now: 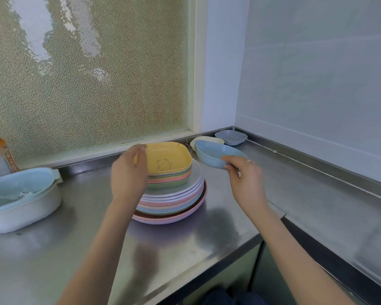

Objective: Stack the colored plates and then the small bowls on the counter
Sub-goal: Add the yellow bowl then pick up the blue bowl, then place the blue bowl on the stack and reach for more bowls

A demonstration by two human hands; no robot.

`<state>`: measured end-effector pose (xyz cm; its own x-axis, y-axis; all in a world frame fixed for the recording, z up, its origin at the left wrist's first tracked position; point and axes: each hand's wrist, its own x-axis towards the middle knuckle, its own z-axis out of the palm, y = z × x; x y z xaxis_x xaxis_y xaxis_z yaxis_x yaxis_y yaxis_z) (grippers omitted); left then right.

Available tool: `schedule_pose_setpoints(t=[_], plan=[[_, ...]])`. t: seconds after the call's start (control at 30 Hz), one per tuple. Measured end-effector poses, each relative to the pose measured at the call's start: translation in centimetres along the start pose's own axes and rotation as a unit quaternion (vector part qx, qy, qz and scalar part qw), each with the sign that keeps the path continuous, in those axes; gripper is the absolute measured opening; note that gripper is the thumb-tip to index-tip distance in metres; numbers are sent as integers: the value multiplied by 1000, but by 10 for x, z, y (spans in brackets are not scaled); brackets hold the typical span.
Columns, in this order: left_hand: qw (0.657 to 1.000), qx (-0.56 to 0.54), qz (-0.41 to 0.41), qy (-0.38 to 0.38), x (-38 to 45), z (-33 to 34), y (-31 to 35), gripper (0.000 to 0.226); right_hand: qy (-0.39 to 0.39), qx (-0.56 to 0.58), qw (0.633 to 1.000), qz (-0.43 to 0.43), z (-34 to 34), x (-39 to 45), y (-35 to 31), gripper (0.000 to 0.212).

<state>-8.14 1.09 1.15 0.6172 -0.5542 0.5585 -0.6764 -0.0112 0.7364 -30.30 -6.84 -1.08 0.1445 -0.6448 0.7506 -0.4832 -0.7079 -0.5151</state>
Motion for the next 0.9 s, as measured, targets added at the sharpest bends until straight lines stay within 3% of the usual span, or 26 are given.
schedule_pose_setpoints(t=[0.1,0.27,0.53,0.9], plan=[[987,-130,-98,17,-2,1,-29,39,20,27,999,-24,9,6,-20,19],[995,4,94,-26,-30,19,-63,48,14,61,996,-60,37,9,-57,25],[995,9,93,-32,-30,19,-73,62,-82,35,992,-89,84,-3,-72,33],[995,0,97,-13,-32,19,-64,67,-150,-35,985,-79,86,-6,-66,27]])
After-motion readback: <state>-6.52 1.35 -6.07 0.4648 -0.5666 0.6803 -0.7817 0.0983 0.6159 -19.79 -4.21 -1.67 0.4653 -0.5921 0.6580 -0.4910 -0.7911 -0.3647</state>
